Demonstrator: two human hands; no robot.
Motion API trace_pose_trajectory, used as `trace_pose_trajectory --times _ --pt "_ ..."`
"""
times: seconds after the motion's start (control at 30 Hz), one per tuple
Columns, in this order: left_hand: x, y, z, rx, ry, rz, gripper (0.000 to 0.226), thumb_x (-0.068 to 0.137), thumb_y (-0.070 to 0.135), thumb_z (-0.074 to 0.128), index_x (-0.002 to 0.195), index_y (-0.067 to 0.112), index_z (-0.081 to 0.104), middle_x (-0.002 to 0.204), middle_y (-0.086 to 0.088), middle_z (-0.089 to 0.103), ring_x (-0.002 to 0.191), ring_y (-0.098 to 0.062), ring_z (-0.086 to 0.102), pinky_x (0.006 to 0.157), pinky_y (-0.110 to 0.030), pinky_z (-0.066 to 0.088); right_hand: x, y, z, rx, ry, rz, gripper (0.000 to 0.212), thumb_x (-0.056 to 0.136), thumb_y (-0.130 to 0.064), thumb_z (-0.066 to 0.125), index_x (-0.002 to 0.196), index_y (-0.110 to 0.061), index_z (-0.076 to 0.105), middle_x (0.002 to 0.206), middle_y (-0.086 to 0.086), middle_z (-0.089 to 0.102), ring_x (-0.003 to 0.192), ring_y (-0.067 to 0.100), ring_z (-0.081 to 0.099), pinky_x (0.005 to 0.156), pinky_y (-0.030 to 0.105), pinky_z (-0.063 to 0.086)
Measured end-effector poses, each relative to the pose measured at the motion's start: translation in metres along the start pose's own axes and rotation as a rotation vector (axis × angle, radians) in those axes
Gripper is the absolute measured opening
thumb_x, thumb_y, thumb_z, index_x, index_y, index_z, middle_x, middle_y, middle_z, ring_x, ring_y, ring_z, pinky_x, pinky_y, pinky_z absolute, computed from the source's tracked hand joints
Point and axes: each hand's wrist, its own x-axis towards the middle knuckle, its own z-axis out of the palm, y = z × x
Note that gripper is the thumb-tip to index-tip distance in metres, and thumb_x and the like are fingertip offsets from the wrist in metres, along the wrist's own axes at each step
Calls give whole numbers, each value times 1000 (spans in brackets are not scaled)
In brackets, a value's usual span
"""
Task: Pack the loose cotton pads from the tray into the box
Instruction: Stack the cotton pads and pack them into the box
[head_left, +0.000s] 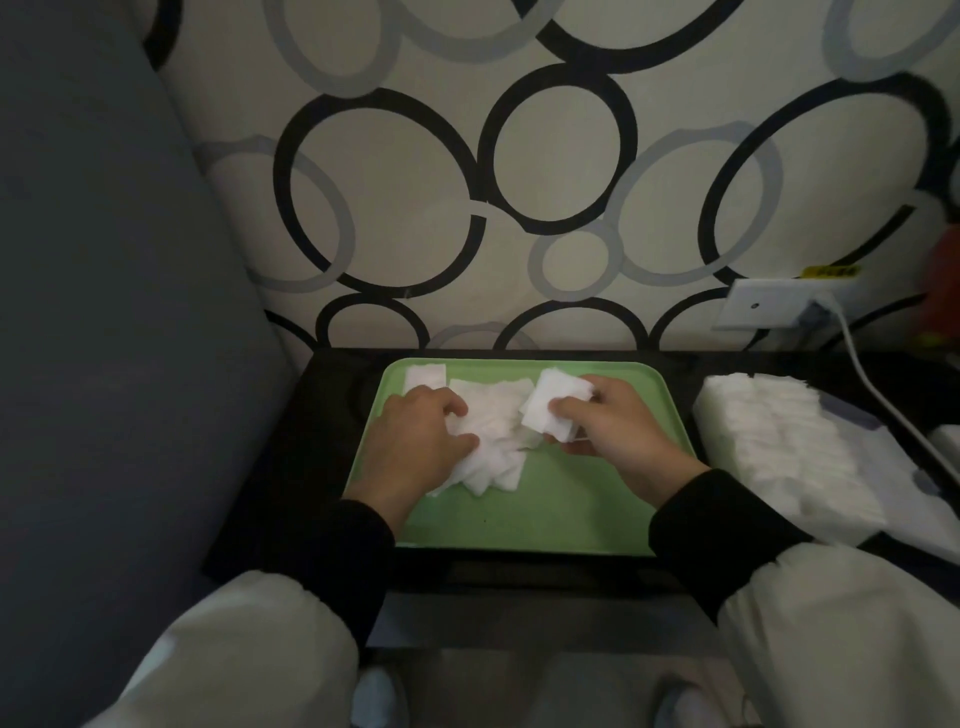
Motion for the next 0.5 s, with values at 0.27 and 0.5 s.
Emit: trace_pose_trajectory --times 0.27,0.5 --pt "4 12 -2 30 56 -84 13 95 32 57 97 27 69 92 7 70 80 -13 61 69 -27 47 3 4 8 -27 -41 -5 11 91 -10 63 101 -6 66 104 20 70 92 35 69 69 37 55" --pt "-11 38 -28 -998 40 -212 5 91 8 63 90 10 68 84 -7 70 70 -15 66 61 -24 53 5 4 0 -5 4 11 13 92 -7 61 102 -2 67 108 23 69 93 33 68 72 37 58"
